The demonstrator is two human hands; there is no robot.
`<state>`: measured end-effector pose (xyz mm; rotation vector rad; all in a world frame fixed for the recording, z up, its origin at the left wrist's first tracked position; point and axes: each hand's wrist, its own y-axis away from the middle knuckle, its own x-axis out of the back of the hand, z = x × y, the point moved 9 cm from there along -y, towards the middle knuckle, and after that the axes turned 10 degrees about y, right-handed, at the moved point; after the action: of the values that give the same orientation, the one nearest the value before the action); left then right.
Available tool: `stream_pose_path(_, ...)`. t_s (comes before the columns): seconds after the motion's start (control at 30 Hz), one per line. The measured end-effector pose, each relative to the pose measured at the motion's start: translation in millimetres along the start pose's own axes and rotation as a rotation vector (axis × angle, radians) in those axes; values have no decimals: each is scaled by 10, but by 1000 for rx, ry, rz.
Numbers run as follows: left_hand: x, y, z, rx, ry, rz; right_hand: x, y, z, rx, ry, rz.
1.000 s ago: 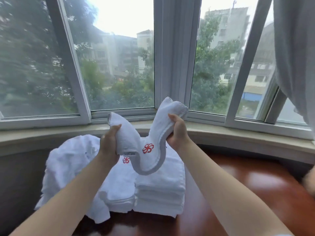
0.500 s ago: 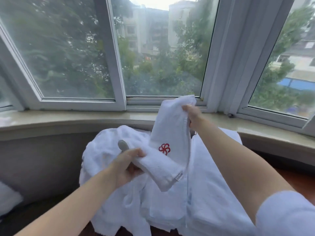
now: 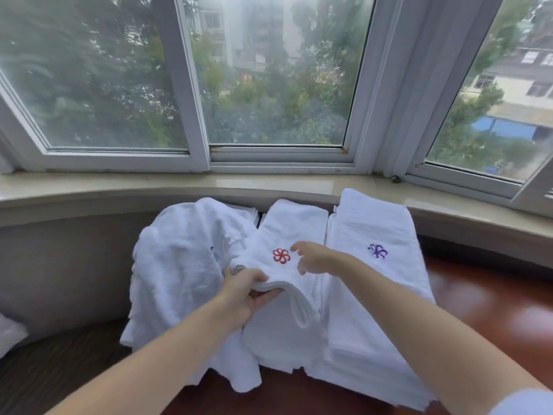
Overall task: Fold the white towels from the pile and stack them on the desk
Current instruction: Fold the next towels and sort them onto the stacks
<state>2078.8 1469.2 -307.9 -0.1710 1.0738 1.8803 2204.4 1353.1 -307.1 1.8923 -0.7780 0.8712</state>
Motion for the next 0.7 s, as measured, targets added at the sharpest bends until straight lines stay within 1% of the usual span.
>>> stream_pose_path(0.07, -83, 12, 103, -27, 56, -8, -195, 256, -131, 119, 36, -146)
stream_pose_path(0.13, -142, 42, 190, -57, 93, -10, -312, 526, -225, 232, -98, -289)
stream_pose_path(0.17, -171, 56, 222, -67, 121, -16, -356, 643, -234, 251, -185, -361)
stream_pose_path(0.2, -199, 66, 245, -70, 158, -25, -382, 744, -246, 256, -243, -399)
stream_pose_path(0.23, -229, 72, 257, -63, 190, -41, -386, 809, -253, 256, -270, -382)
stream_pose_path(0.27, -257, 76, 261, -49, 205, -53, -357, 835, -251, 243, -279, -303)
stream_pose_path(0.3, -282, 96, 261, -30, 196, -67, -298, 831, -229, 220, -271, -164)
stream_pose_path(0.33, -289, 112, 257, -14, 157, -69, -186, 838, -205, 183, -238, 17)
stream_pose_path(0.4, -244, 117, 279, -4, 55, -47, 147, 929, -126, 72, -93, 425)
stream_pose_path(0.43, -188, 117, 307, -10, 2, -16, 313, 1025, -119, 45, -47, 586)
stream_pose_path(0.5, -48, 121, 336, -21, -151, 39, 587, 1204, -197, 92, 56, 776)
stream_pose_path(0.53, 24, 143, 330, -20, -281, 52, 658, 1279, -273, 141, 156, 821)
stream_pose_path(0.57, 109, 167, 292, -16, -454, 57, 642, 1318, -347, 181, 297, 805)
stream_pose_path(0.6, 206, 188, 218, -5, -654, 51, 516, 1306, -406, 215, 446, 708)
stream_pose_path(0.63, 322, 210, 102, 29, -860, 37, 279, 1259, -412, 220, 588, 512)
stream_pose_path(0.7, 529, 300, -215, 148, -1219, -39, -365, 1224, -250, 150, 757, -10)
